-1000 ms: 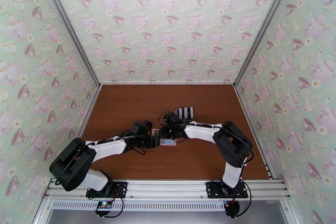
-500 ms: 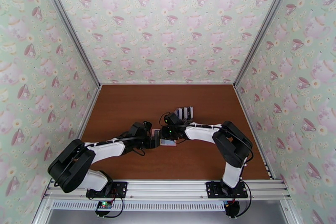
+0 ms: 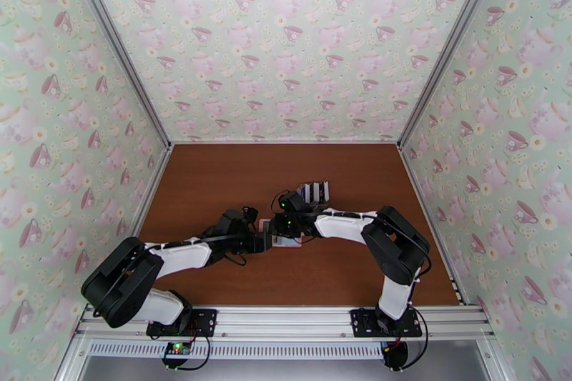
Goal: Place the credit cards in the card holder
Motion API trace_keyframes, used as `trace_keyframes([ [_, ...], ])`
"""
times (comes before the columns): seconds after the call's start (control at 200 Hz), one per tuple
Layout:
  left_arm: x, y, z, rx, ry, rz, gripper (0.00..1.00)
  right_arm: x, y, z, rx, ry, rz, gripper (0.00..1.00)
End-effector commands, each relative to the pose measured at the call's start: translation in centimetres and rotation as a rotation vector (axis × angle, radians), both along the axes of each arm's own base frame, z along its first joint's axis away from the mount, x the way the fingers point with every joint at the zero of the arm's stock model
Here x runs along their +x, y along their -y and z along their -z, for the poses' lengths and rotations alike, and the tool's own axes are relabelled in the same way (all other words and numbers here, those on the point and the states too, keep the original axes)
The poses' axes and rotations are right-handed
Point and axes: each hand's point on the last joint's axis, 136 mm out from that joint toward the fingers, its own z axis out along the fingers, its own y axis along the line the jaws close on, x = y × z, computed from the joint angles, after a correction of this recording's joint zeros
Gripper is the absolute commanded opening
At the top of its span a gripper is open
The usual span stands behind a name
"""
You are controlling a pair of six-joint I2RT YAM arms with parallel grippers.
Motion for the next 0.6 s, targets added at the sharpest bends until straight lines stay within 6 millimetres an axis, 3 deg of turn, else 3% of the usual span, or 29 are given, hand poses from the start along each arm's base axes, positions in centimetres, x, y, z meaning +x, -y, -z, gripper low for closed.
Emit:
trace_keyframes([
  [0.0,-2.0,-1.4,3.0,0.080,-0.121,-0.003,0.69,-0.5,-0.5,0.5,0.018,-0.026,-0.006,0.34],
  [0.275,-2.2,-3.2,5.4,0.232,-0.167,-0.017,0.55,0.0,-0.3,-0.8,0.051,-0.009,0.013,0.34],
  [0.591,-2.4,-3.3,6.1,0.245,-0.185,-0.019,0.48,0.7,0.5,-4.6,0.112,0.037,0.022,0.35],
])
